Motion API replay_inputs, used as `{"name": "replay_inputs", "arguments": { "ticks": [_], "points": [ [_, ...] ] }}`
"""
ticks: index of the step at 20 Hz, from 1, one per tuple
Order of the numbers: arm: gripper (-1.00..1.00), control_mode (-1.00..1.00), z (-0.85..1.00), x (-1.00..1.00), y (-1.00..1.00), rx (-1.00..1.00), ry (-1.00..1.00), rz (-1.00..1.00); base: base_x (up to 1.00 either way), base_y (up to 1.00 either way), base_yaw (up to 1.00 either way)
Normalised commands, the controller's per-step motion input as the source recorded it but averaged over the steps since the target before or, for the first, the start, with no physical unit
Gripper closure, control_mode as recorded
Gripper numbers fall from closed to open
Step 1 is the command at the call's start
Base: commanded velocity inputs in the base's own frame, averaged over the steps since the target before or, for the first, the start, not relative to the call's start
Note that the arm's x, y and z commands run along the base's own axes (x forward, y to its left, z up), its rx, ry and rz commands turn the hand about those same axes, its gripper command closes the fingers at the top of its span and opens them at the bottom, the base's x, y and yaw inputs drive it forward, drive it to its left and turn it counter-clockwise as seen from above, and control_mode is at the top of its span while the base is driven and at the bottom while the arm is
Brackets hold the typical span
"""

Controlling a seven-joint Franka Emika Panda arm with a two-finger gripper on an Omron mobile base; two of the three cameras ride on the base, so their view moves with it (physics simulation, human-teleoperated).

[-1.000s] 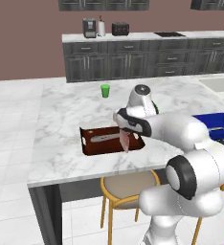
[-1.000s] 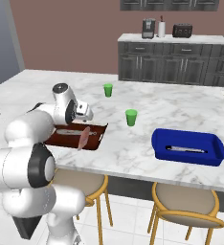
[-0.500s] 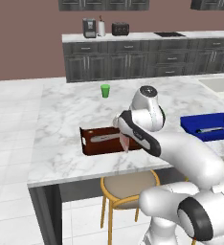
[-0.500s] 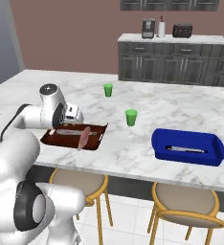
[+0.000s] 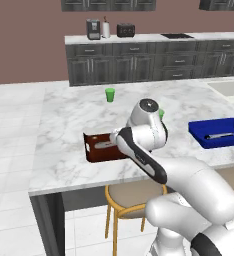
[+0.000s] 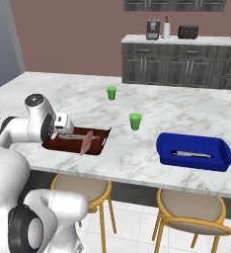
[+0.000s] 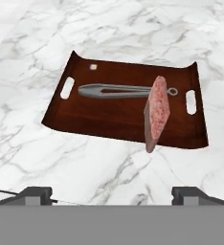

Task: Gather the sweet potato and garlic from the fridge and place them on a tray on the dining counter. Then gather the fish and steak from the fridge and place them on the other tray.

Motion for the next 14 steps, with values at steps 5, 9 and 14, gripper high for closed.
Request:
{"name": "replay_inputs", "arguments": {
  "ticks": [5, 9, 14],
  "points": [
    [-1.0, 1.0, -0.06, 0.01, 0.02, 0.0, 0.06, 0.0, -0.03, 0.04, 0.0],
    [-1.0, 1.0, 0.0, 0.0, 0.0, 0.0, 0.0, 0.0, -0.83, 0.46, 0.01],
    [-1.0, 1.0, 0.0, 0.0, 0.0, 0.0, 0.0, 0.0, -0.8, 0.91, 0.1]
  ]
}}
